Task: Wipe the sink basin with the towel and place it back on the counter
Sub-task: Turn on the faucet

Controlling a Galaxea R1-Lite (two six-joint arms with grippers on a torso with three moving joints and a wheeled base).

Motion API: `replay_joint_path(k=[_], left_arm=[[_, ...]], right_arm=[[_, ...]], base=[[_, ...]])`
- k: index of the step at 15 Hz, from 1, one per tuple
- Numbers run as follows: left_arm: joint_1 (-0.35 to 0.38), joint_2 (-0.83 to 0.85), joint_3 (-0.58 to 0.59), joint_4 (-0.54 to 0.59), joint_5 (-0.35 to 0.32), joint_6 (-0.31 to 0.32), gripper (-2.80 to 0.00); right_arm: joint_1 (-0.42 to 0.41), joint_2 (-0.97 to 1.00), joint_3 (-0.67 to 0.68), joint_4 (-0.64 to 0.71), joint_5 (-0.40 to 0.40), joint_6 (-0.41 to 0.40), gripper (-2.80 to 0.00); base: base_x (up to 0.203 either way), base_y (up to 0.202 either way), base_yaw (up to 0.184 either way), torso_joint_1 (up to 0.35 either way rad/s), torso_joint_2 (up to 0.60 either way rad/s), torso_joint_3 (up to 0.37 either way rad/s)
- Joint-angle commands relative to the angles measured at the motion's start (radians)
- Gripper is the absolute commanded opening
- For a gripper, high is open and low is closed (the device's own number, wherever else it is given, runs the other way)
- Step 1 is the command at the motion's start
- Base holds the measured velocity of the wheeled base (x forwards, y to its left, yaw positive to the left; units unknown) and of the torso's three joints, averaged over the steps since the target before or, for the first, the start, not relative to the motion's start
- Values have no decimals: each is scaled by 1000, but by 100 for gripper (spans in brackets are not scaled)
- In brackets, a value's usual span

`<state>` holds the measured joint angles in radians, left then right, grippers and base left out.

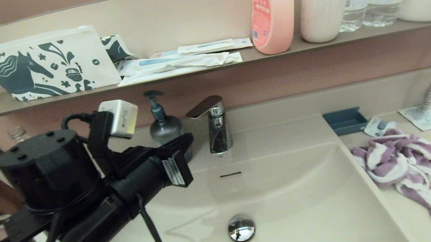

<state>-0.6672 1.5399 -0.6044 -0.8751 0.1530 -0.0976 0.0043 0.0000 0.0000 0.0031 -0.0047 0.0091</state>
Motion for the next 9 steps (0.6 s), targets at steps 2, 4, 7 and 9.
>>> replay_joint_path(k=[2, 4, 7, 9], left_arm=[[-1, 137, -49, -38, 0, -2, -280], [5, 191, -55, -69, -6, -6, -280], [12, 263, -80, -185, -11, 1, -280], [24, 270, -95, -187, -14, 4, -280]], right_arm=[[0, 0, 0, 0, 0, 0, -280], [0, 0, 0, 0, 0, 0, -280], [0, 0, 0, 0, 0, 0, -280], [0, 0, 0, 0, 0, 0, -280]], base=[[0, 0, 0, 0, 0, 0], [0, 0, 0, 0, 0, 0], [0, 0, 0, 0, 0, 0], [0, 0, 0, 0, 0, 0]])
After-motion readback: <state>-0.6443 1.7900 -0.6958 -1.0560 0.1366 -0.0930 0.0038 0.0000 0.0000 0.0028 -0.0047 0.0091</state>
